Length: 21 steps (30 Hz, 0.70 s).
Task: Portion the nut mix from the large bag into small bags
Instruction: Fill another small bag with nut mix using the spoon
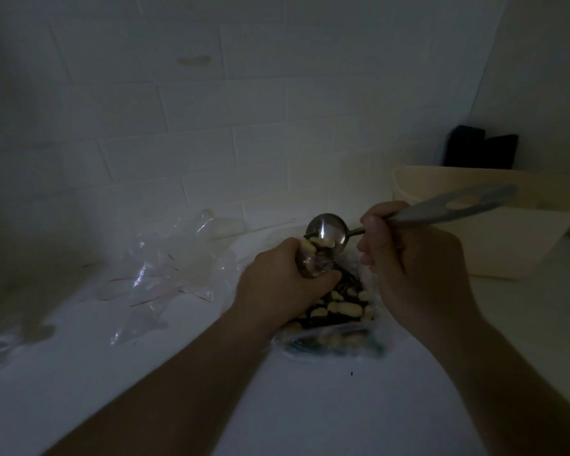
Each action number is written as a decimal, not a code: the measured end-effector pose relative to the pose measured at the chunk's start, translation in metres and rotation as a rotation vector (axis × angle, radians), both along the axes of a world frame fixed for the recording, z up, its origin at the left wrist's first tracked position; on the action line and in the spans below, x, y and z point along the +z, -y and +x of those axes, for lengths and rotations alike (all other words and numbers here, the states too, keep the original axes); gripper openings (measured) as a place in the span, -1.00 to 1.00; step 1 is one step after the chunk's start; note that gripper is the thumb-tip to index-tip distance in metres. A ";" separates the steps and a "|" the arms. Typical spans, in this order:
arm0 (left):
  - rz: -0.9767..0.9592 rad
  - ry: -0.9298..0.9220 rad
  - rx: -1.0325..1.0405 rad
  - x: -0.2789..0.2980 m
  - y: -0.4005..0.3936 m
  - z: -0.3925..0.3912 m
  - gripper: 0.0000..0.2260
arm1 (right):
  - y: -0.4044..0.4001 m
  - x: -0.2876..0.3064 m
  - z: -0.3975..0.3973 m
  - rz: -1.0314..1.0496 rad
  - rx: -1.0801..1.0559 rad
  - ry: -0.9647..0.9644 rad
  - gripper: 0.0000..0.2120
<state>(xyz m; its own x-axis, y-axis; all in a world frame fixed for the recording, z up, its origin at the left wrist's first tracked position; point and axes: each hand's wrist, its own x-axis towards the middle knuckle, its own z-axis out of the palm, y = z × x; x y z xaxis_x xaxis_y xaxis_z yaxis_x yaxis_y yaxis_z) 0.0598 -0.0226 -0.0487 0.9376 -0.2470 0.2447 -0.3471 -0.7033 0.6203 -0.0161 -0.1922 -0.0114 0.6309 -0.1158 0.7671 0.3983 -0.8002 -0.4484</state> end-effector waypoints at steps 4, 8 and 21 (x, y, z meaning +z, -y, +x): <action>-0.046 -0.016 -0.002 0.001 0.000 0.000 -0.62 | 0.002 0.001 -0.001 0.111 0.004 0.001 -0.79; -0.119 -0.031 -0.002 0.001 -0.003 -0.001 -0.63 | 0.004 0.007 -0.003 0.357 0.030 -0.033 -0.79; -0.472 -0.004 0.007 0.017 -0.014 -0.004 -0.75 | 0.013 0.005 0.000 0.506 0.076 -0.324 -0.77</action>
<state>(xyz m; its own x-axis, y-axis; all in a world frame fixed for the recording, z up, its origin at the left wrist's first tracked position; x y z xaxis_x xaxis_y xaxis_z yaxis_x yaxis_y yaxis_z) 0.0557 -0.0082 -0.0317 0.9401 -0.1034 0.3249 -0.3402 -0.3463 0.8742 -0.0164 -0.2053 -0.0059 0.8442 -0.3611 0.3961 0.2256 -0.4309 -0.8738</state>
